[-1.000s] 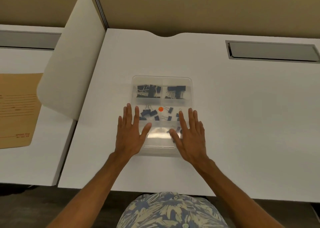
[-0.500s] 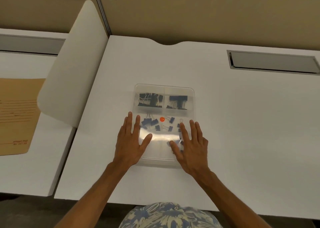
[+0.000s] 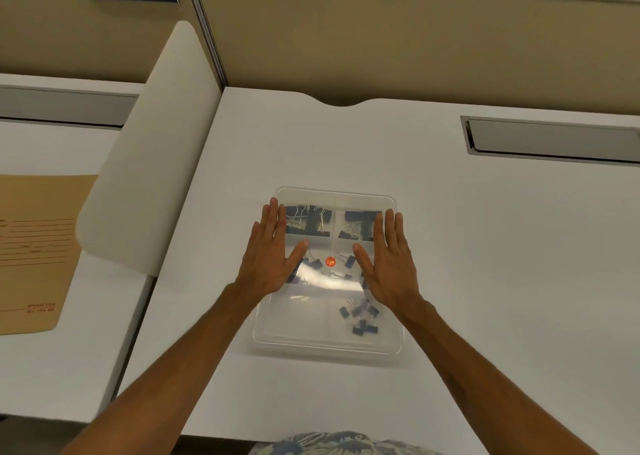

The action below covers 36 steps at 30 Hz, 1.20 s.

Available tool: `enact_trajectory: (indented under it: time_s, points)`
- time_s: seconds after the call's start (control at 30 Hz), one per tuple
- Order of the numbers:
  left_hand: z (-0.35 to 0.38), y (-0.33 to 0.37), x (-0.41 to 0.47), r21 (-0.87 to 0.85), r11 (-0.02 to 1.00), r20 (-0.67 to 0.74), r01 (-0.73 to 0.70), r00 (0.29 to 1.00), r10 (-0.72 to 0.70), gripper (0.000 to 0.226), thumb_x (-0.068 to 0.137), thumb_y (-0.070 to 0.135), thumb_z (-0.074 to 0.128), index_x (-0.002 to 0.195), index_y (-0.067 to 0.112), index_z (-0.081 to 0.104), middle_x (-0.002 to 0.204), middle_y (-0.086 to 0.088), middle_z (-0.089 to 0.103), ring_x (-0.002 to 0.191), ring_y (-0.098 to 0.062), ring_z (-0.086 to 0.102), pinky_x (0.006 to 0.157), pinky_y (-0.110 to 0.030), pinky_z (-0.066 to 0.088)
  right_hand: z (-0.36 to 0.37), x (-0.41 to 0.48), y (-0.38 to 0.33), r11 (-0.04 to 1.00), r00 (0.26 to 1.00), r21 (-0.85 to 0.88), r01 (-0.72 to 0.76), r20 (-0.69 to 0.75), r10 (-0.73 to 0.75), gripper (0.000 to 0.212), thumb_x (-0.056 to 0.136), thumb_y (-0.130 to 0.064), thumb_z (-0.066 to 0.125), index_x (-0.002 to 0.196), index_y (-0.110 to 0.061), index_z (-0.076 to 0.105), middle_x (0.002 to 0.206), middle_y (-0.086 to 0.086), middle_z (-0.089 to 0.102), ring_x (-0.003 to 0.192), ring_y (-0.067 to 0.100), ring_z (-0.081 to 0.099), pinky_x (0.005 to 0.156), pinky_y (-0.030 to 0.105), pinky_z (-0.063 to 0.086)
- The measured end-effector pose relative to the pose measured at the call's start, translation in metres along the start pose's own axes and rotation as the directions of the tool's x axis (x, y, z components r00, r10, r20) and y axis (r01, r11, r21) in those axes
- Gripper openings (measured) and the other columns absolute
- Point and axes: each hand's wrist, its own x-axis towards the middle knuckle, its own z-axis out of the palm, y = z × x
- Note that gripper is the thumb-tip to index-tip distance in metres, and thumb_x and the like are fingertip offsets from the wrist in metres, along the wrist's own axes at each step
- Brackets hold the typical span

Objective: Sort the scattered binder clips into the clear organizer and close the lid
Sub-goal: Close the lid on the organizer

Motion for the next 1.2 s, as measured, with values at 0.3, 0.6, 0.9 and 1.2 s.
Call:
enact_trajectory:
  time_s: [0.3,0.6,0.9,1.2]
  points:
    - [0.009,-0.002,0.001,-0.096,0.995,-0.027,-0.002,1.000,-0.001,0.092,0.082,0.082,0.006,0.151,0.025,-0.015,0.161,0.004,-0.020,0.150,-0.021,-0.011,0.121,-0.040,0.001,-0.001,0.000,-0.002,0.998,0.999,-0.069,-0.008,0.053,0.012,0.080,0.098,-0.061,0.021,0.156,-0.017,-0.010,0.163,-0.001,-0.021,0.149,0.018,-0.022,0.115,0.043,0.005]
    - [-0.005,-0.001,0.011,0.083,0.997,-0.039,-0.004,0.999,0.007,0.096,0.080,0.082,-0.002,0.154,0.021,0.000,0.163,0.000,-0.007,0.151,-0.023,-0.005,0.122,-0.047,0.004,-0.017,0.026,0.002,0.977,1.000,-0.214,0.022,-0.016,-0.026,0.076,0.095,-0.066,0.023,0.154,-0.017,0.028,0.163,0.008,0.019,0.150,0.031,0.017,0.120,0.051,0.010]
    - [-0.002,0.007,0.050,0.265,0.954,0.041,-0.143,0.990,0.137,0.086,0.084,0.078,-0.002,0.154,0.027,-0.008,0.162,0.000,-0.015,0.149,-0.025,-0.014,0.120,-0.055,0.002,-0.006,0.066,-0.006,0.922,0.978,-0.330,0.204,0.117,-0.174,0.082,0.090,-0.076,0.005,0.157,-0.029,-0.002,0.166,0.000,-0.008,0.152,0.027,-0.009,0.120,0.058,-0.005]
    - [0.001,0.005,0.055,0.240,0.962,0.014,-0.128,0.992,0.128,0.084,0.087,0.077,0.005,0.154,0.029,-0.004,0.163,0.002,-0.008,0.150,-0.024,-0.010,0.121,-0.052,0.001,-0.002,0.071,-0.004,0.927,0.981,-0.323,0.189,0.107,-0.163,0.083,0.089,-0.078,0.004,0.157,-0.031,-0.003,0.166,-0.001,-0.005,0.152,0.025,-0.007,0.120,0.057,-0.004]
